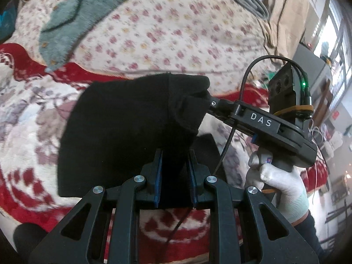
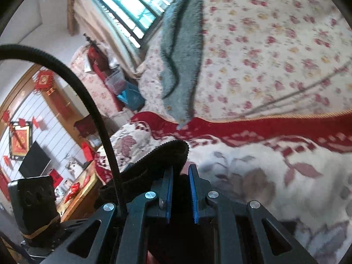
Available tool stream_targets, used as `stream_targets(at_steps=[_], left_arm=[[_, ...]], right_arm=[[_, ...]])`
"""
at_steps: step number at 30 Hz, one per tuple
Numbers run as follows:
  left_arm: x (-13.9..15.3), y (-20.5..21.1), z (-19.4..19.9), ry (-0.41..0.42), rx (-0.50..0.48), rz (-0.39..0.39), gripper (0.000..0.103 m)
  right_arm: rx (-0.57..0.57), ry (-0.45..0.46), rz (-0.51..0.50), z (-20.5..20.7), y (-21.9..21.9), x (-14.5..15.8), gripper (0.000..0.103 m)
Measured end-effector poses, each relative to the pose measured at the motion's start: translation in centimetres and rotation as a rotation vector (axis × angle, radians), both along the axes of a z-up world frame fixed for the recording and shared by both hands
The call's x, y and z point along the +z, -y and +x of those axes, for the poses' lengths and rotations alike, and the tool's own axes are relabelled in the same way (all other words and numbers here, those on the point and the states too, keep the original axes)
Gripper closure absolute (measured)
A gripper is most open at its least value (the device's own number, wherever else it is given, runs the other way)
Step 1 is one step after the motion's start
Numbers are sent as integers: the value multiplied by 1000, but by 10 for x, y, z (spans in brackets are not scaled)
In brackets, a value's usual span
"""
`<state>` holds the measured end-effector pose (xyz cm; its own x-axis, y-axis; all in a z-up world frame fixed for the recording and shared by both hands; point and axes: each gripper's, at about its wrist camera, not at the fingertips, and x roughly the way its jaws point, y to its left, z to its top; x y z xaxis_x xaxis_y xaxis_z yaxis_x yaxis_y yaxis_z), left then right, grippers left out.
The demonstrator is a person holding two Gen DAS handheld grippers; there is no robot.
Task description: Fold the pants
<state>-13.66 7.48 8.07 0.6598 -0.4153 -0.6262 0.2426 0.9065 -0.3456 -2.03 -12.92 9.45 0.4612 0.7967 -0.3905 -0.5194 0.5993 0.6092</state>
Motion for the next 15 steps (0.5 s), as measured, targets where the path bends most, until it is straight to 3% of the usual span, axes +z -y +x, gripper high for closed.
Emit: stream_targets(at_steps=[10,14,15], left_arm=[[-38,42,6,-76,-82,34,84],[-41,42,1,-88,-91,28,82],[-41,42,0,-87,-96,23,77]], right_arm=[[-94,-189,-1,-10,52,-51,88],[-113,-302,132,-10,74,-69,88],[-119,-323,172,-11,80,-72,87]])
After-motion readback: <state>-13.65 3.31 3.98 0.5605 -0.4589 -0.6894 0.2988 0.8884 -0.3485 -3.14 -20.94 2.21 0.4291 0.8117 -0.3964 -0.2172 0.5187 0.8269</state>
